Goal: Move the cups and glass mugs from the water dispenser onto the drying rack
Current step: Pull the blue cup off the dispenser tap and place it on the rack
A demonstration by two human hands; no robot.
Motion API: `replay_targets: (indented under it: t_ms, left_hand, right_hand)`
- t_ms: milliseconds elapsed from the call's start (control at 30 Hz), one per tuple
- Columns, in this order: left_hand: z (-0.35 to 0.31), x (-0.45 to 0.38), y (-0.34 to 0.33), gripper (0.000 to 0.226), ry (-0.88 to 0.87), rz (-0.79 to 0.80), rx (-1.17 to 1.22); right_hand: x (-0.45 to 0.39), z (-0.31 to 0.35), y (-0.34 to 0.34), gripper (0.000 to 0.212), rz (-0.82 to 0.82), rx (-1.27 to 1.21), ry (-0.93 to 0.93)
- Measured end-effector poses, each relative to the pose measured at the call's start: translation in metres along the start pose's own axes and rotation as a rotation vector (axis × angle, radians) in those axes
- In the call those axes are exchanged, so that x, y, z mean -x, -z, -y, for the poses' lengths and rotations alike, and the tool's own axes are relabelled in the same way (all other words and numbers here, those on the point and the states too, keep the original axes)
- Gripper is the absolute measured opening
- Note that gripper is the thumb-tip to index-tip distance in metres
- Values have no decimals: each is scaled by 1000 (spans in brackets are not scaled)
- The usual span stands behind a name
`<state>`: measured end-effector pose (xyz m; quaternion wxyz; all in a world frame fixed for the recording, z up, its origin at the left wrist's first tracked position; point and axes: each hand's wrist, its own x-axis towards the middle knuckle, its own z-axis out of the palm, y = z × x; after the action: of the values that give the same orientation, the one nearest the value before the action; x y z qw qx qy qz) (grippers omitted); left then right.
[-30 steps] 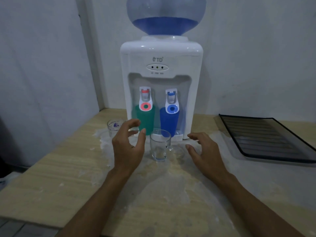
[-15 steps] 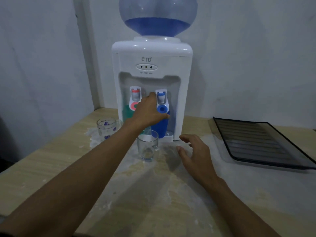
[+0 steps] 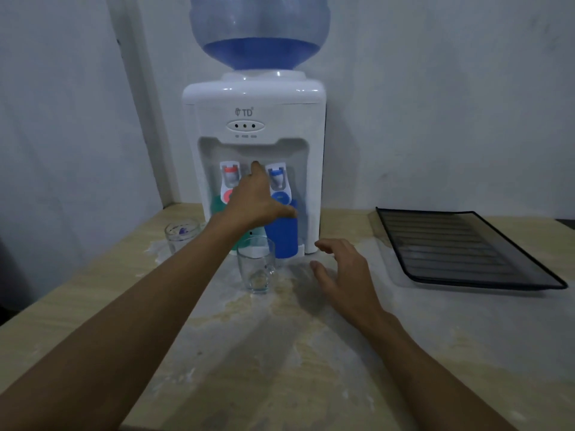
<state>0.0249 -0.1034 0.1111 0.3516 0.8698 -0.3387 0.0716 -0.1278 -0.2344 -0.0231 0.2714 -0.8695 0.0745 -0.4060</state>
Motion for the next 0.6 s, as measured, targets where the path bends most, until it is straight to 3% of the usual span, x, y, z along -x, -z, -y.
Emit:
replay_targets:
  t_ms: [300,400,500,600]
  left_hand:
    - [-6,32,-26,137,82,-26,168]
    - [-15,44,-35,131,61,-147,219]
    - [-29,57,-40,120,-22,-331,282]
    - [-45,63,-42,113,-106,-398,360]
  right_hand:
    - [-7,0,11,39,-85,-98,-82]
    - [-9,5,19,49,-105,-212,-122]
    - [-12,9,26,53,-118,-488,-288]
    - [-17,7,35,62,-89,-739,-399]
